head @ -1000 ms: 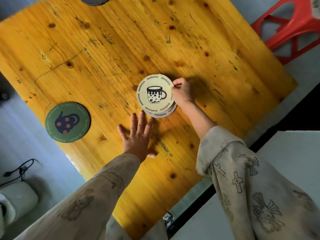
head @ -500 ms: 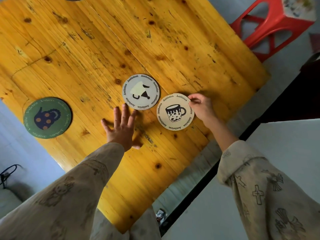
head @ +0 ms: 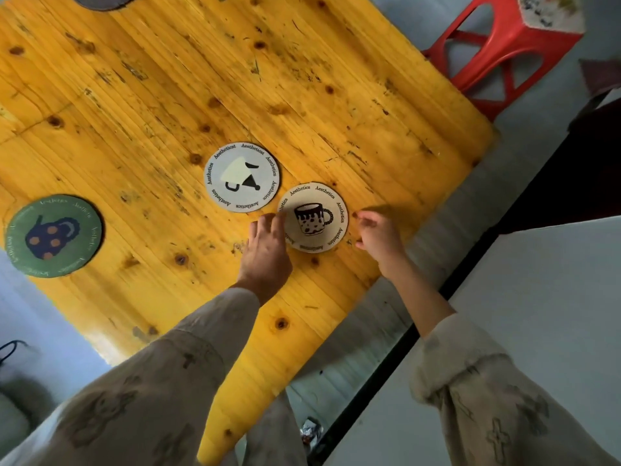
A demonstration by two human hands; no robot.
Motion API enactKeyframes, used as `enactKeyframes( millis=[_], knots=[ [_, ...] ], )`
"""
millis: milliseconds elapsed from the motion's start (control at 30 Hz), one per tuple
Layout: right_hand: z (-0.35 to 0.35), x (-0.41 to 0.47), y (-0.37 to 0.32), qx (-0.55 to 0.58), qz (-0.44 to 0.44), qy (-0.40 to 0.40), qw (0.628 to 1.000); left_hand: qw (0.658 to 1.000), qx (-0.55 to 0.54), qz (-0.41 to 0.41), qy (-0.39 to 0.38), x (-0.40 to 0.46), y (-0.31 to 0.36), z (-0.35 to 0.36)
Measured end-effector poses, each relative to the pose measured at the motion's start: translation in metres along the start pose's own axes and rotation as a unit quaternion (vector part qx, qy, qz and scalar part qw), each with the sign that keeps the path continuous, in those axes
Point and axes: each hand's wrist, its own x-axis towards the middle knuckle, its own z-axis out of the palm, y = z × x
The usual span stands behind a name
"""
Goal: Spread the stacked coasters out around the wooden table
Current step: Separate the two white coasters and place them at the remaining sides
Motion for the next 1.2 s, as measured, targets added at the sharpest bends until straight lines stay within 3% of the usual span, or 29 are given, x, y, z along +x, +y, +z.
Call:
enactKeyframes(
  millis=[133,300,567,733,900,1200],
  knots=[
    [-0.003,0.006,-0.003,0.077,-0.007,-0.027,0.997,0.999,-0.045,-0.027,0.010,0.022,0.024,0.010],
    [-0.019,0.024,-0.012,0.013,-0.055,-0.023,0.998,0.992,-0.108,-0.071,-0.006,0.032,0.044,0.024],
    [-0.042,0.039,0.007,0.008,-0.061,-0.013,0.998,0.982,-0.178,-0.054,0.021,0.018,0.055,0.053],
    [-0.044,0.034,0.014,0.013,-0.078,-0.021,0.997,0.990,-0.136,-0.040,0.013,0.013,0.055,0.057],
    [-0.048,0.029,0.022,0.007,-0.088,-0.021,0.996,0.975,-0.209,-0.069,0.026,-0.001,0.066,0.055],
    [-0.052,0.024,0.032,0.023,-0.109,-0.035,0.993,0.975,-0.208,-0.081,0.019,-0.013,0.072,0.064]
  ],
)
